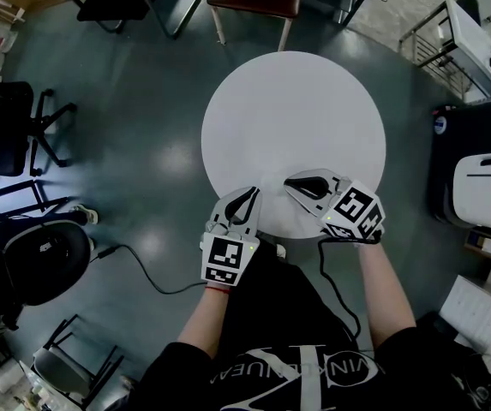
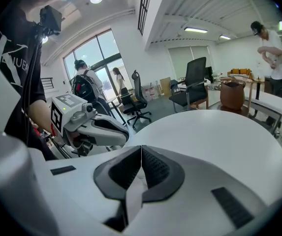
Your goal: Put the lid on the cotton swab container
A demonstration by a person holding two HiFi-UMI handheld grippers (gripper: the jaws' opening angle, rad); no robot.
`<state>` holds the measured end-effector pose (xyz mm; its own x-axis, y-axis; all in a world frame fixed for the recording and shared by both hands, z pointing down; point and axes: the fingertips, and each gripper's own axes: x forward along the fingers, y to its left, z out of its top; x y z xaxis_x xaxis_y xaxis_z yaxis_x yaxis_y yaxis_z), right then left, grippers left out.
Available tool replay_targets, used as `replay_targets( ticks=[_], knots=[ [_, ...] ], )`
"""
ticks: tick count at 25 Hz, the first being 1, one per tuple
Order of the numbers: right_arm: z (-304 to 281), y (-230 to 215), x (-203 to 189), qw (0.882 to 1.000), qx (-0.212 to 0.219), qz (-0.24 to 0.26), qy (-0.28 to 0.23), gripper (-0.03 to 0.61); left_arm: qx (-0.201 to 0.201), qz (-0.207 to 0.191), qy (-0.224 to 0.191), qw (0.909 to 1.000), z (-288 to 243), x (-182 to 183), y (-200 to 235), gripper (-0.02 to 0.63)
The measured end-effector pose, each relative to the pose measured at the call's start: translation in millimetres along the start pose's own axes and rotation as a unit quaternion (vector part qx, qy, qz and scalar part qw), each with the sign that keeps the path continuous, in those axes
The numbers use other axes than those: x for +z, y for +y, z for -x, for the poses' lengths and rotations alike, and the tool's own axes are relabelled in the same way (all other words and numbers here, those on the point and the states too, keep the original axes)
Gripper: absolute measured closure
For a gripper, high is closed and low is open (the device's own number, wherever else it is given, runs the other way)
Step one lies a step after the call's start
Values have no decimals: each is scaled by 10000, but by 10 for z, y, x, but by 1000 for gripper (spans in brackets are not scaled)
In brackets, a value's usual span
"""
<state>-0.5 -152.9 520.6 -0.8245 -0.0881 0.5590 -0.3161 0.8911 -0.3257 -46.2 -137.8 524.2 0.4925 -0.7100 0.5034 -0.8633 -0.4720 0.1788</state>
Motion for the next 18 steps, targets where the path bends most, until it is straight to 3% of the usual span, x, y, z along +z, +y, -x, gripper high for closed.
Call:
replay_targets(
  ticks=[9,13,18],
  knots=[
    [15,17,-8,9998,-133,150,28,572,-477,-523,-67,9975,-205,165,-258,594],
    [-22,13,-4,9997,-150,170,33,572,-509,-518,-53,9973,-237,155,-236,594],
    [-27,14,-9,9997,-186,148,-12,572,-602,-821,3,9948,-268,150,-292,594]
  ],
)
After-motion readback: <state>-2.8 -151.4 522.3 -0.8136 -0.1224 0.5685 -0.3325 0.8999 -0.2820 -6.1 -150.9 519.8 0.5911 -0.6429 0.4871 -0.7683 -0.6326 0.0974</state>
